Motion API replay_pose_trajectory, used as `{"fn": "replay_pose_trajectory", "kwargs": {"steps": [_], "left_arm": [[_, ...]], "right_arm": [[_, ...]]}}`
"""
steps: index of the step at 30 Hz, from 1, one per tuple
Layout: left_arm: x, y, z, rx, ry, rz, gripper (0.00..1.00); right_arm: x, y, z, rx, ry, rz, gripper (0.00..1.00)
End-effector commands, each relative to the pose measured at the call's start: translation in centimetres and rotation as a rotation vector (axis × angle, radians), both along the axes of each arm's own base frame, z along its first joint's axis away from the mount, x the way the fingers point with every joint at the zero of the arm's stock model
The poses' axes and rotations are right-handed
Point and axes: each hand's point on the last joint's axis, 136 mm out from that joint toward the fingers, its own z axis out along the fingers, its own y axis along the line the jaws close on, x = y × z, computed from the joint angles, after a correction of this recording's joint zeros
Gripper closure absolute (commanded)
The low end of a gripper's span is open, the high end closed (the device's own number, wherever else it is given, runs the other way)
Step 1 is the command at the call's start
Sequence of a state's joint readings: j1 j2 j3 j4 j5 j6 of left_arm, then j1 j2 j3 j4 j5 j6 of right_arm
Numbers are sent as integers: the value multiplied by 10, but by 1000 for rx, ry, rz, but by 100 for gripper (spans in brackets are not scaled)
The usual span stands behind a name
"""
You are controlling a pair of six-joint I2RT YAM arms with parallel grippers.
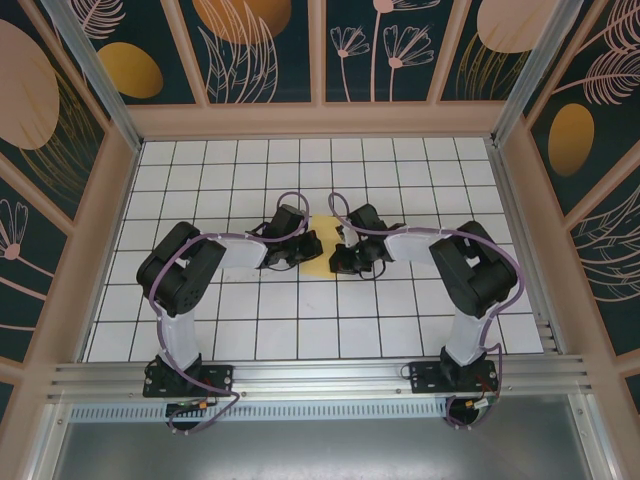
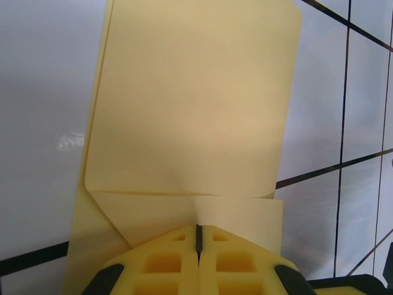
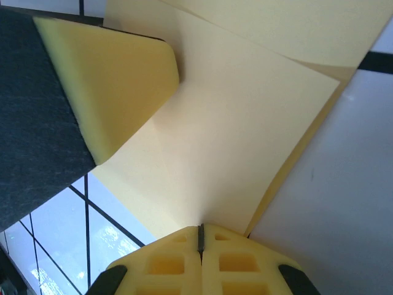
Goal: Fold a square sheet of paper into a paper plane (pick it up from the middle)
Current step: Fold the triangle a second time at the center of the table.
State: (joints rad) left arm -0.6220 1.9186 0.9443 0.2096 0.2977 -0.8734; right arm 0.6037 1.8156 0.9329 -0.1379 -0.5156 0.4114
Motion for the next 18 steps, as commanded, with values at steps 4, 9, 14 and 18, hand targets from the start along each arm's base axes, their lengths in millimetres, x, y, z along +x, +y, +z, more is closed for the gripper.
{"fn": "replay_pose_trajectory", "kwargs": {"steps": [4, 9, 14, 18], "left_arm": [[-15, 26, -35, 125, 102, 68, 93], [-14, 27, -28, 132, 79, 54, 93], [-11, 26, -23, 123, 54, 56, 93], [-1, 12, -10, 65, 18, 31, 91]], "right_arm": [[-14, 6, 18, 69, -9, 71, 94], [-13, -3, 0, -7, 34, 55, 95], [-16, -22, -18, -76, 68, 18, 97], [-20, -26, -24, -93, 92, 5, 99]]}}
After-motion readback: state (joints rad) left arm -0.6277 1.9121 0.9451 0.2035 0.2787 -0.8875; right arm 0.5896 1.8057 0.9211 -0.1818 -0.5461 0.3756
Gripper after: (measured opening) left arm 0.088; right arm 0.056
